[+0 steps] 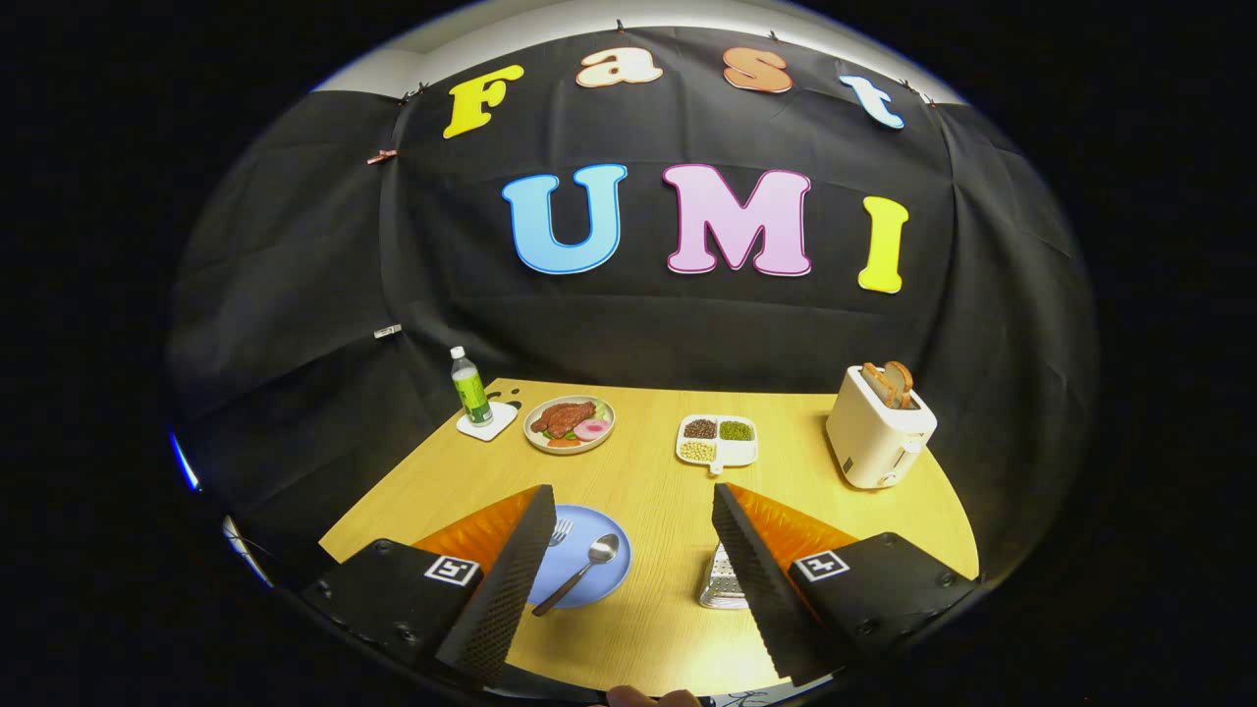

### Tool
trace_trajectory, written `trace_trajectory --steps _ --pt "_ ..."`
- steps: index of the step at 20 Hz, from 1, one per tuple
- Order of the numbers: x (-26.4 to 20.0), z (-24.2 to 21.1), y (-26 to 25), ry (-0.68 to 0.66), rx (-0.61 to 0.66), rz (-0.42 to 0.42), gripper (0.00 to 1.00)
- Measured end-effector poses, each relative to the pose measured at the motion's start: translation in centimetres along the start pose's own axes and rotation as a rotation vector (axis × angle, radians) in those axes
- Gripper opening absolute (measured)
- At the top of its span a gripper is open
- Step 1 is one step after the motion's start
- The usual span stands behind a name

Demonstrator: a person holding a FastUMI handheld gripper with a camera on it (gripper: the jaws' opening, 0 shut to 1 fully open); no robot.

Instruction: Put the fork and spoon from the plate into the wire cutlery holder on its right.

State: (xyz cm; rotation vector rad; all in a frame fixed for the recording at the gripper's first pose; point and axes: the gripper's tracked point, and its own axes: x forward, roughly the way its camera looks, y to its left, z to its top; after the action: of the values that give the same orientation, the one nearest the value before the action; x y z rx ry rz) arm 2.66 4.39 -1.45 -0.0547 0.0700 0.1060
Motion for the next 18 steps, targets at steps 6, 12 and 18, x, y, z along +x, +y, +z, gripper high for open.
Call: trace_trajectory --steps 6,12,18 --pt "1.3 -0.8 1.2 0.031 -0.019 0.019 1.0" --pt "3.7 -2.2 2.6 0.082 -0.02 0.031 1.0" --pt "7.0 -8.3 5.2 0.284 -0.02 0.082 1.0"
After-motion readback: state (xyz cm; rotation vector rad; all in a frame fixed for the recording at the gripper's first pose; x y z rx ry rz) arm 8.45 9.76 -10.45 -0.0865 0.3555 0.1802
